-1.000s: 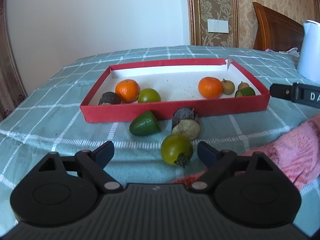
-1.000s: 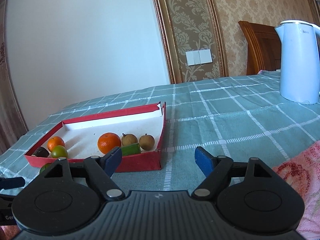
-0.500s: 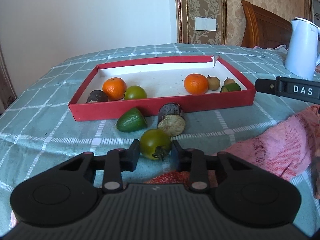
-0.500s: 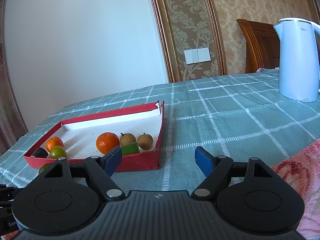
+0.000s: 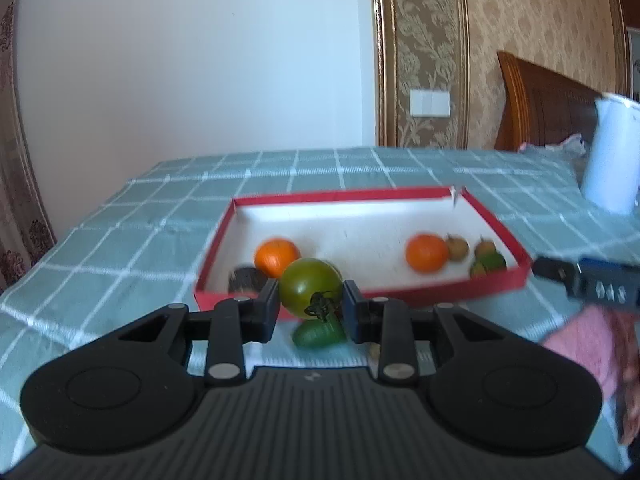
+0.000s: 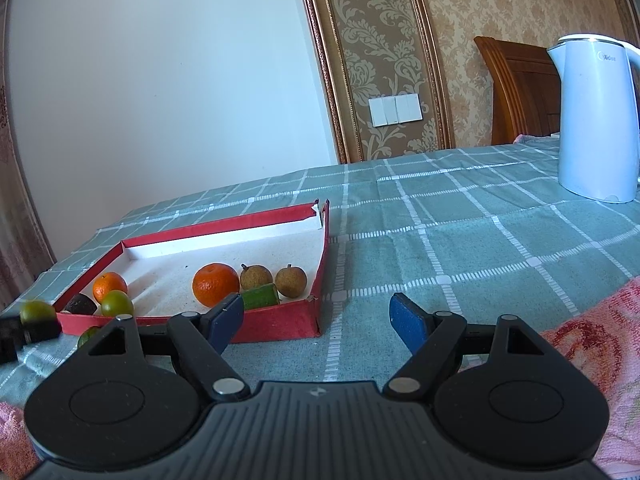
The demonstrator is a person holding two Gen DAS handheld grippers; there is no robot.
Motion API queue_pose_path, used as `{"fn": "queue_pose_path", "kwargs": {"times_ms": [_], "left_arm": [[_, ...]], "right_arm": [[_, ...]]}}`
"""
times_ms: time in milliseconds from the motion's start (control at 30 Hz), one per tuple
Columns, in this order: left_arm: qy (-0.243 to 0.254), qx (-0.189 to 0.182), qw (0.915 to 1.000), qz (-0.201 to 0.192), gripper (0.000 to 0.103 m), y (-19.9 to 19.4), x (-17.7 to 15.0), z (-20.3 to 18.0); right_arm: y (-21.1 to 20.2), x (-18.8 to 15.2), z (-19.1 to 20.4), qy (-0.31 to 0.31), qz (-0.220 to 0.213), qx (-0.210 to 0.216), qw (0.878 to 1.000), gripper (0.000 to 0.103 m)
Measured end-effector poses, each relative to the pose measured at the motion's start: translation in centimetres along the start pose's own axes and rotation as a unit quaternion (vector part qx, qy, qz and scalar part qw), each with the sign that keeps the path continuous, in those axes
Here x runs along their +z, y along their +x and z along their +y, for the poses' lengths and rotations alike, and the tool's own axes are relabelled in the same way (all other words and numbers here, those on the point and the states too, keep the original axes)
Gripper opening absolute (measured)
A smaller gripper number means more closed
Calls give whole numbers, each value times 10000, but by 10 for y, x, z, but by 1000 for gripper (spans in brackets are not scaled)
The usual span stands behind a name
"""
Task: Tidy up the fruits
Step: 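Grasp the green tomato with the left gripper and lift it, then lower the green tomato into the red box and open the left gripper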
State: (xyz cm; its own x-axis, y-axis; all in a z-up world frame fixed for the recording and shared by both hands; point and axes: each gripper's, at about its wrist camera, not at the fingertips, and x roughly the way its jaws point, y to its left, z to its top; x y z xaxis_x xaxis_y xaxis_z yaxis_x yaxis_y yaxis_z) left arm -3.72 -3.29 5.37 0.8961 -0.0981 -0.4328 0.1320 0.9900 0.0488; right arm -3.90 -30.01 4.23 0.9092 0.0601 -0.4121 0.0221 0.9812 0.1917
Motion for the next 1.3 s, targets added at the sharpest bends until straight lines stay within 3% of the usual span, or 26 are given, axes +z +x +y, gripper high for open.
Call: {"fn": "queue_pose_path", "kwargs": {"times_ms": [367, 633, 700, 767, 900, 1000, 1167, 1233, 1300], "left_arm": [[-110, 22, 9992, 376, 30, 55, 15, 19], [-115, 0, 9986, 512, 31, 70, 10, 18], [-115, -2, 9987, 488, 35, 70, 9, 18], [-112, 18, 9989, 450, 46, 70, 9, 18], [-128, 38, 9990, 421, 50, 68, 8, 18], [-210, 76, 9990, 376, 59, 62, 7, 20], [-210, 389, 9990, 74, 94, 40, 2, 27], [-263, 542, 9982, -46, 102, 31, -1, 33], [-381, 688, 9969, -60, 103, 25, -4, 41]], "right_arm": [[1, 0, -1, 12, 27, 6, 10000, 80], [0, -1, -2, 54, 31, 24, 10000, 80], [0, 0, -2, 70, 35, 25, 10000, 80], [0, 0, -2, 75, 35, 28, 10000, 80], [0, 0, -2, 86, 33, 25, 10000, 80], [0, 0, -2, 103, 30, 19, 9999, 80], [1, 0, -2, 105, 39, 10, 9999, 80], [1, 1, -2, 107, 43, 6, 9999, 80], [1, 1, -1, 109, 50, -9, 9999, 80]]}}
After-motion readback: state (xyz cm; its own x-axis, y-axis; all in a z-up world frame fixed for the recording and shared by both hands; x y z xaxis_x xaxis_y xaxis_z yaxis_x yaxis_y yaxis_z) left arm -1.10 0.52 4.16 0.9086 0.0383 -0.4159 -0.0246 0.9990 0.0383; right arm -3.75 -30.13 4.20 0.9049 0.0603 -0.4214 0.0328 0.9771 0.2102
